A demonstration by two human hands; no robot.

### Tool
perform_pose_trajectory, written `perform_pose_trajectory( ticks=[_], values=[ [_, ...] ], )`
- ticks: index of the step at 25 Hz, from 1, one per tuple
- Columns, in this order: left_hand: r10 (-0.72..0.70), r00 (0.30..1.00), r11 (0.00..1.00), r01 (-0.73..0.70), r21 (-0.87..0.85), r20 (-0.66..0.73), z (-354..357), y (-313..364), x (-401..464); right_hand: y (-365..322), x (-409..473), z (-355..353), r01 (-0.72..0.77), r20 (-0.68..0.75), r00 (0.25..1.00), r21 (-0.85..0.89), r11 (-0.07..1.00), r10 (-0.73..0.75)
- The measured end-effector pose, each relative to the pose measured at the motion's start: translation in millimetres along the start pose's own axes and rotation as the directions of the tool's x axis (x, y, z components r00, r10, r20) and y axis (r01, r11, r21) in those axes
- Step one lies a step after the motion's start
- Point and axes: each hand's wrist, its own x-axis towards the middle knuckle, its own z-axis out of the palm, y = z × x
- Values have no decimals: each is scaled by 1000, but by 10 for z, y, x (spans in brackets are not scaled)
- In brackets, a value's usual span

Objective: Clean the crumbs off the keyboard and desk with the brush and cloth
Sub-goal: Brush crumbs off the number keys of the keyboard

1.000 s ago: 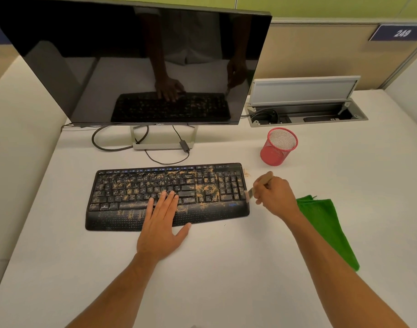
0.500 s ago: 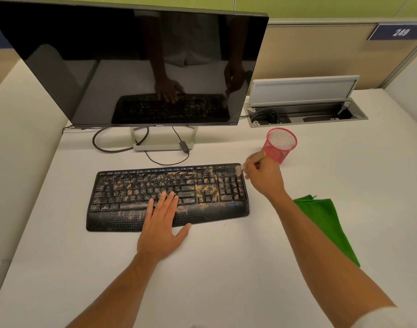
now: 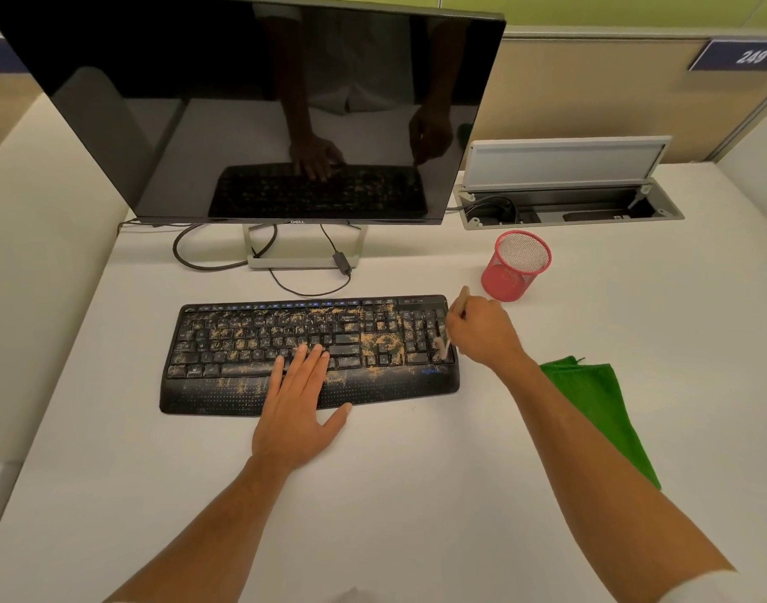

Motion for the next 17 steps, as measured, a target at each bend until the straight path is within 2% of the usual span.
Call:
perform_pose_trajectory(
  ticks=[6,8,10,12,17],
  values=[
    [4,1000,1000,-5,-7,-8,-3,-2,-1,68,-165,-67,-93,116,989,33,995,89],
    [3,1000,1000,-3,-2,-4,-1,0,-1,53,-114,-91,-98,30,995,105,990,96],
    [2,1000,1000,-2,-10,-8,-3,-2,-1,18,-6,-95,-47,-111,992,177,983,68],
    [6,1000,1000,-6,-14,-8,-2,-6,-3,1,108,-91,9,-186,982,204,979,29],
    [-1,1000,1000,1,-15,1,-9,1,-4,-116,278,-23,58,-173,984,109,992,-39]
  ],
)
